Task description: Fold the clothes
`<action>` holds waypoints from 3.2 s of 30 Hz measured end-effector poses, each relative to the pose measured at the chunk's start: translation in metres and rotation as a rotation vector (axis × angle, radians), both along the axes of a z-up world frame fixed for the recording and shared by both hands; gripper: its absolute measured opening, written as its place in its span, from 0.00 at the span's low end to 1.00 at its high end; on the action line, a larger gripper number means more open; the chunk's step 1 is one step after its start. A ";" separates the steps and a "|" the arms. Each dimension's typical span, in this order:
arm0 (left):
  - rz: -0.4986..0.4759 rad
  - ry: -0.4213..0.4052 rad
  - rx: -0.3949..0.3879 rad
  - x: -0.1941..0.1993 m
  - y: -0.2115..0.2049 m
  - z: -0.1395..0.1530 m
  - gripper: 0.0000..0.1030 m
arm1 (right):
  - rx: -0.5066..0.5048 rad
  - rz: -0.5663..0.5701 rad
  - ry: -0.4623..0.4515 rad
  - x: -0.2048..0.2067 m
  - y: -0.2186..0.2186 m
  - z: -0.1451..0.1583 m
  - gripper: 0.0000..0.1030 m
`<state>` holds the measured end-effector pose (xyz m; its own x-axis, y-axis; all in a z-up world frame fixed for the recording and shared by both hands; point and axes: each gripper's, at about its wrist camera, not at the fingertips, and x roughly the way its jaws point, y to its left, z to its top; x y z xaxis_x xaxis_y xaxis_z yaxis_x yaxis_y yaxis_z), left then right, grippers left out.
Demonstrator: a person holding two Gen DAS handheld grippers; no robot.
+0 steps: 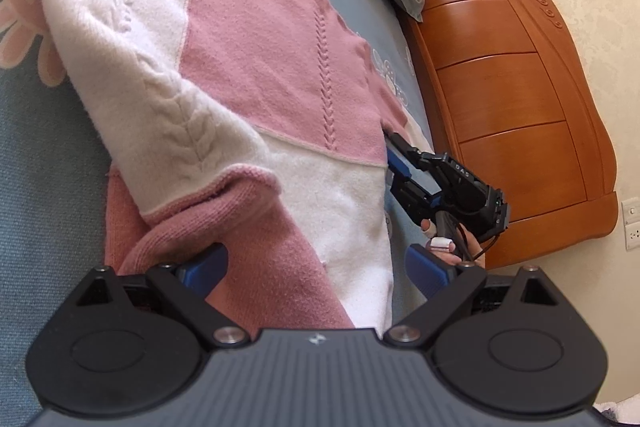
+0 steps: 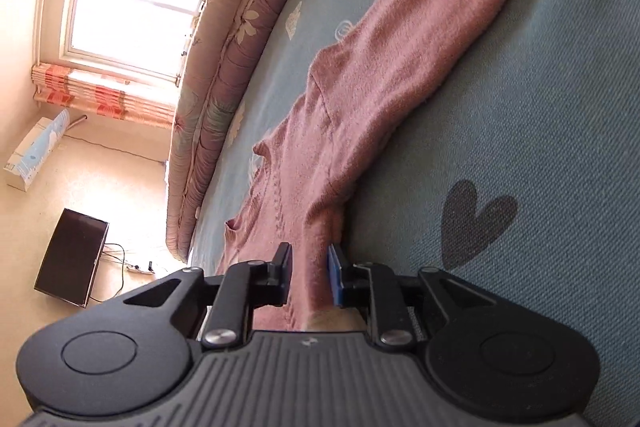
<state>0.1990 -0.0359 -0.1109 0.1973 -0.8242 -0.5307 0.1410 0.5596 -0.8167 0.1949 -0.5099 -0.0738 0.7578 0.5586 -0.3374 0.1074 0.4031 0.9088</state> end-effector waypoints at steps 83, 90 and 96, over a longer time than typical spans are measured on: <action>0.078 -0.320 0.335 -0.051 0.029 0.078 0.93 | -0.487 0.226 0.122 -0.169 0.089 0.046 1.00; 0.067 -0.304 0.319 -0.061 0.022 0.077 0.93 | -0.185 0.234 0.103 -0.164 0.056 0.019 1.00; 0.058 -0.283 0.318 -0.062 0.015 0.074 0.93 | -0.196 0.289 0.138 -0.144 0.060 0.020 1.00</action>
